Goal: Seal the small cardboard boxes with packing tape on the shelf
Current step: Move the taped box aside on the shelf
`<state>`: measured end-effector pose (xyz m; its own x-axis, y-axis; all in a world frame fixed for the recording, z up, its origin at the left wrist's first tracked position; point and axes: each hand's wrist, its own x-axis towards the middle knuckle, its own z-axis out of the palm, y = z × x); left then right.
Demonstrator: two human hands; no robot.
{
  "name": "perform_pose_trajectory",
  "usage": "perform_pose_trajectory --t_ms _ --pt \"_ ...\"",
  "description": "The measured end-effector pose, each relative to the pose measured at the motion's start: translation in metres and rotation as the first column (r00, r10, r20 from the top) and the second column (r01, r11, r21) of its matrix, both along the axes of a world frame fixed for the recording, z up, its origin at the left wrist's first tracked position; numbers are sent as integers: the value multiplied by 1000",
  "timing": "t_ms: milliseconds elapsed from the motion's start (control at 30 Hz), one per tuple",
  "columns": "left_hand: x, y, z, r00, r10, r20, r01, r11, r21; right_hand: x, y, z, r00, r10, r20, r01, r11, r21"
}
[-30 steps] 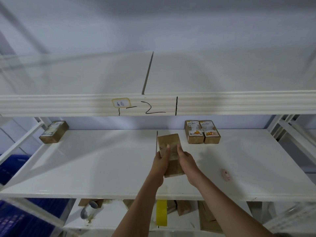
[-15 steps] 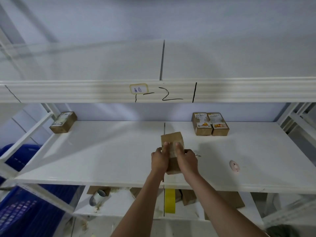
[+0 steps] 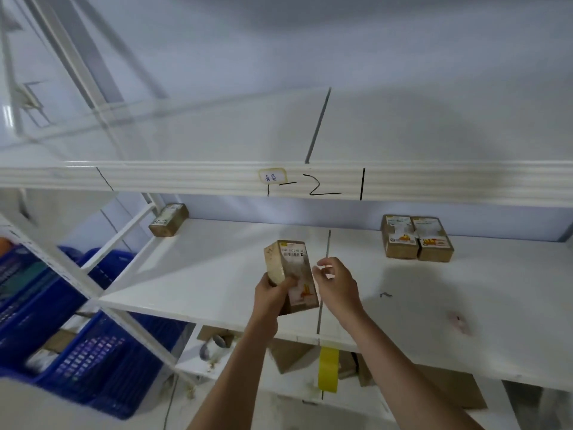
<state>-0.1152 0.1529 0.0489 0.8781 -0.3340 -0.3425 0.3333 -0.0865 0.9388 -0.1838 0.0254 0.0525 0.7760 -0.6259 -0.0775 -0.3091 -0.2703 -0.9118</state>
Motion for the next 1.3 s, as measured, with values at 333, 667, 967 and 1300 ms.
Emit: perform_pose_trajectory --t_ms 333,667,967,1300 --pt "42 69 -8 992 101 -77 -111 985 -130 54 74 1 982 189 28 -188 925 332" --pt "151 172 -12 995 96 17 -94 989 -112 166 182 -4 985 151 84 -170 936 309" --pt "235 243 -14 998 51 21 -49 995 -87 248 245 -13 995 86 41 -94 957 274" --pt "326 245 -28 996 82 33 -81 995 -52 355 236 -33 979 184 -90 -159 959 236"
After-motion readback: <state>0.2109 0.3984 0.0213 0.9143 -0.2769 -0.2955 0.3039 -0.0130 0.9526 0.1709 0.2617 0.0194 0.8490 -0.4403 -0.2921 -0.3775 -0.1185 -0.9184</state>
